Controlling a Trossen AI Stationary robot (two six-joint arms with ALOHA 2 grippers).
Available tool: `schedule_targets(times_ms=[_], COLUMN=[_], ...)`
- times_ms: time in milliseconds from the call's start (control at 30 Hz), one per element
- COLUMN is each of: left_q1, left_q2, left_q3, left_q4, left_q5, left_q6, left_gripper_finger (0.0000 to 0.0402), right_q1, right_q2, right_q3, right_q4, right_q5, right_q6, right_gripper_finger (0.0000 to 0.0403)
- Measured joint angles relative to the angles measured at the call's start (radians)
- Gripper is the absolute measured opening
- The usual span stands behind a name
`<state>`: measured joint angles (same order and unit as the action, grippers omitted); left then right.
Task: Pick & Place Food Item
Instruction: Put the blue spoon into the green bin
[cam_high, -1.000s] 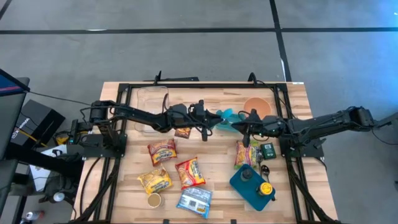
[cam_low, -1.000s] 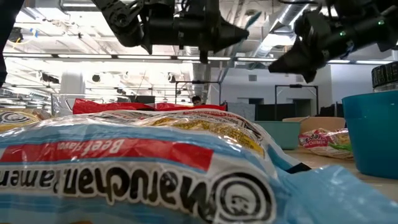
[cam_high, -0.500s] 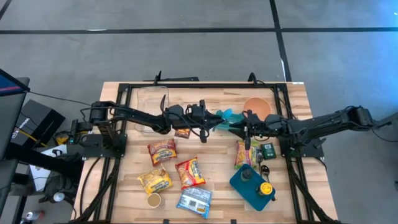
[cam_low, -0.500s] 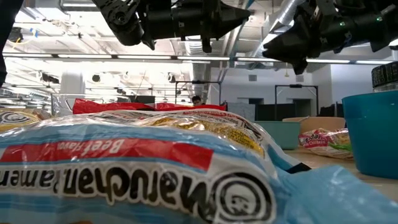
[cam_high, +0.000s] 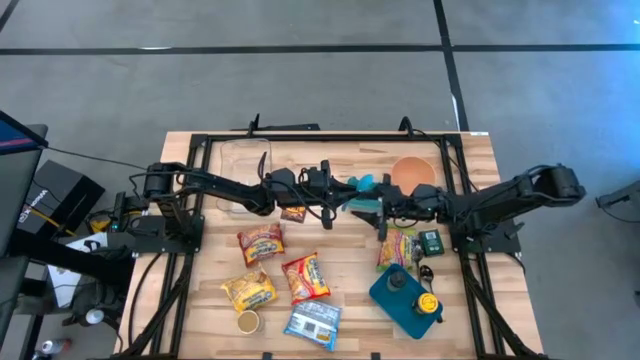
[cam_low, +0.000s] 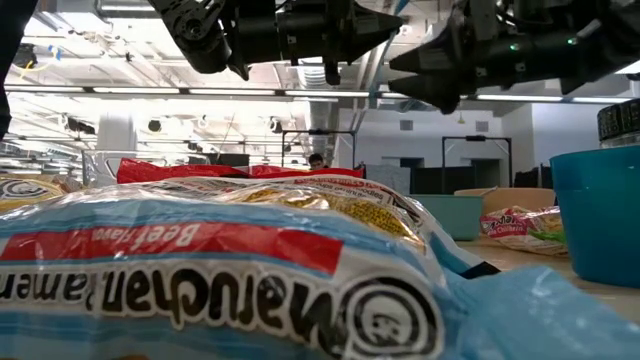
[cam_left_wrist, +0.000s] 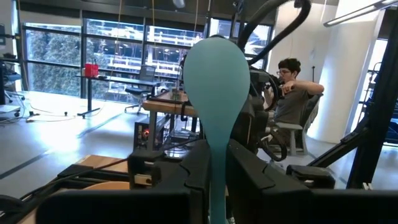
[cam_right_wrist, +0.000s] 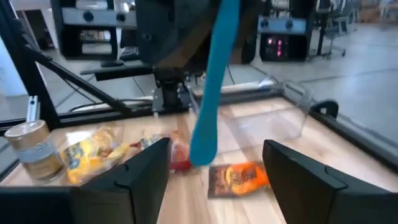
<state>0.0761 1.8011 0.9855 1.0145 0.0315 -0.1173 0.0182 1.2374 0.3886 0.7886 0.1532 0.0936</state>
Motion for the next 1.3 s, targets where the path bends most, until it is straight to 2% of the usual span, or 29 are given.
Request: schedule_targets(times_ms=[367, 600, 967, 1100, 1300], left_q1=[-0.004, -0.007, -0.011, -0.011, -0.011], left_q2=[0.000, 0.000, 0.000, 0.000, 0.000], left_q3=[0.000, 0.000, 0.000, 0.000, 0.000], left_q4=[0.005, 0.008, 0.012, 0.012, 0.012], left_q5=[0.003, 0.007, 0.029, 0.029, 0.029], left_q6=[0.000, 0.000, 0.000, 0.000, 0.000], left_gripper_finger=[0.0026, 0.0029, 0.0028, 0.0026, 0.0029], right_q1=[-0.008, -0.008, -0.008, -0.009, -0.022], right_q2=[0.094, 0.106, 0.106, 0.106, 0.106], right_q3=[0.062, 0.087, 0.091, 0.091, 0.091], right_q4=[0.038, 0.036, 0.034, 0.032, 0.011], right_q5=[0.000, -0.102, -0.103, -0.102, -0.102], right_q6=[-0.016, -0.016, -0.014, -0.002, 0.055], right_gripper_finger=[0.0244, 0.0244, 0.0242, 0.0217, 0.0147])
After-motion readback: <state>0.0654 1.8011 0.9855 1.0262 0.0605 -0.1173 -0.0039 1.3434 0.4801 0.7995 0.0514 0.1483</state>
